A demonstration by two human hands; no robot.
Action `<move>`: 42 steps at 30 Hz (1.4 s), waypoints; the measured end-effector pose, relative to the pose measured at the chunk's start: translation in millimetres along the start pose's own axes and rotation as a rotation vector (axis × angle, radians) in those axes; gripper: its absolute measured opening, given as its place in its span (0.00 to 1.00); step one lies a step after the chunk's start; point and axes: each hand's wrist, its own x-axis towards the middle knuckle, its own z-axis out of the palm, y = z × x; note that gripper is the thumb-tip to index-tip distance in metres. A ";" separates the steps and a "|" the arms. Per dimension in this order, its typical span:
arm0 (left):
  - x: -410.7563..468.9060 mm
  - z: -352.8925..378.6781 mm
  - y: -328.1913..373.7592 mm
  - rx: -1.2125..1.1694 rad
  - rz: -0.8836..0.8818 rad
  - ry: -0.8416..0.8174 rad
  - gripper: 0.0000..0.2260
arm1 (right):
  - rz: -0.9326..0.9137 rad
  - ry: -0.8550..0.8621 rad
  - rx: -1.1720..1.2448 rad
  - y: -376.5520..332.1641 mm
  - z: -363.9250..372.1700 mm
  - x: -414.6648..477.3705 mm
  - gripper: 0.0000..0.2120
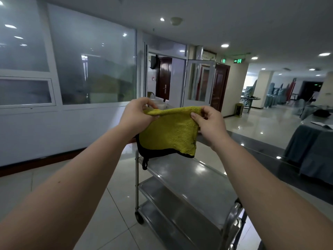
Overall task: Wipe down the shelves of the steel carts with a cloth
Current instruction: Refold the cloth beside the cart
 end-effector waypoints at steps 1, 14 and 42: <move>13.6 4.5 -8.2 -0.004 0.000 0.002 0.10 | -0.006 0.003 0.000 6.1 5.6 14.3 0.06; 207.3 47.7 -166.6 0.024 -0.108 -0.028 0.09 | 0.010 -0.049 0.047 125.9 135.2 229.7 0.08; 563.9 257.0 -641.9 0.039 -0.092 -0.715 0.10 | 0.422 0.201 -0.107 502.8 398.3 491.4 0.11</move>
